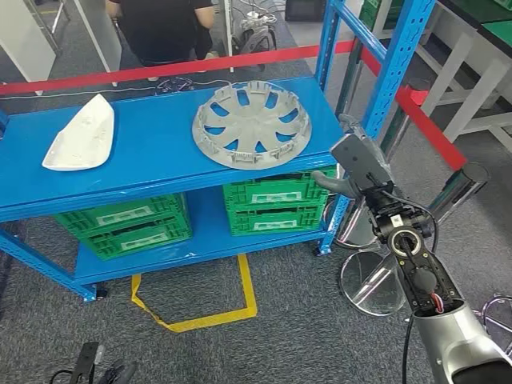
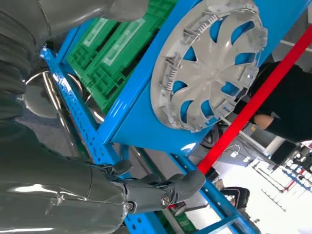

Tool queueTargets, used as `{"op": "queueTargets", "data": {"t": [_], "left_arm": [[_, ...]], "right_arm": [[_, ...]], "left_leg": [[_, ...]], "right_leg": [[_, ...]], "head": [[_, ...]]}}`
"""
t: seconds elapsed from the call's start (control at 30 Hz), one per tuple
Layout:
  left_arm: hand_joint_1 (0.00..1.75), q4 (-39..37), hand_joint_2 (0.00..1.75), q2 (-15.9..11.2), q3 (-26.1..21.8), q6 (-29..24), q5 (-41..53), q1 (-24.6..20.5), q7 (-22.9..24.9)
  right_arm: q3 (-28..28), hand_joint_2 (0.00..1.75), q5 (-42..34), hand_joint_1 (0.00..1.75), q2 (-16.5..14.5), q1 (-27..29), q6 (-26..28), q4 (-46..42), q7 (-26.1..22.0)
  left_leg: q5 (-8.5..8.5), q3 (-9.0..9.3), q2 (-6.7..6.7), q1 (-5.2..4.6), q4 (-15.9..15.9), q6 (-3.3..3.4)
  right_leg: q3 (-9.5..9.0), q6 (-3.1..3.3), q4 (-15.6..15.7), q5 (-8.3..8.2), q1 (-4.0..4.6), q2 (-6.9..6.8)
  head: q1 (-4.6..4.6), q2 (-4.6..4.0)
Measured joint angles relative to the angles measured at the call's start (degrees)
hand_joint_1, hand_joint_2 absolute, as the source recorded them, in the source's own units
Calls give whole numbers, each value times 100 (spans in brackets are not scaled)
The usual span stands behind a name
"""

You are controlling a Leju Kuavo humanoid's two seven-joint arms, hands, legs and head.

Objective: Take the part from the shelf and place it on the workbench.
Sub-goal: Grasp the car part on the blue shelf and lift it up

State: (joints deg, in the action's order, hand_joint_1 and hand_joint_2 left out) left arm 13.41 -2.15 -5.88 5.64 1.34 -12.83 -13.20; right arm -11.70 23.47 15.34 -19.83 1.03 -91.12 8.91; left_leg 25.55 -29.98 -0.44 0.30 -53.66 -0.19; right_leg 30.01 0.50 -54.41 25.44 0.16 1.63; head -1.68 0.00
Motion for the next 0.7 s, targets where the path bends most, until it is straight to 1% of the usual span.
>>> {"op": "queueTargets", "data": {"t": [0.17,0.37,0.7], "left_arm": [[0,-5,0,-62,-1,2,-106,62,-24],[0,-12,0,-98,-1,-24,-120,135,-23],[0,-16,0,-115,2,-95,-74,167,15]], "right_arm": [[-108,175,141,0,-69,-230,-33,131,81],[-190,175,246,0,-148,-417,-35,332,35],[-237,175,282,0,-195,-499,-42,542,-36]], "left_leg": [[-2,0,-4,1,0,0],[-2,-3,-6,0,0,0],[-2,-3,-7,0,0,0]], "right_leg": [[1,0,0,0,0,-8],[3,0,0,0,0,-10],[5,0,1,0,-1,-11]], "head": [[0,0],[2,0],[2,0]]}}
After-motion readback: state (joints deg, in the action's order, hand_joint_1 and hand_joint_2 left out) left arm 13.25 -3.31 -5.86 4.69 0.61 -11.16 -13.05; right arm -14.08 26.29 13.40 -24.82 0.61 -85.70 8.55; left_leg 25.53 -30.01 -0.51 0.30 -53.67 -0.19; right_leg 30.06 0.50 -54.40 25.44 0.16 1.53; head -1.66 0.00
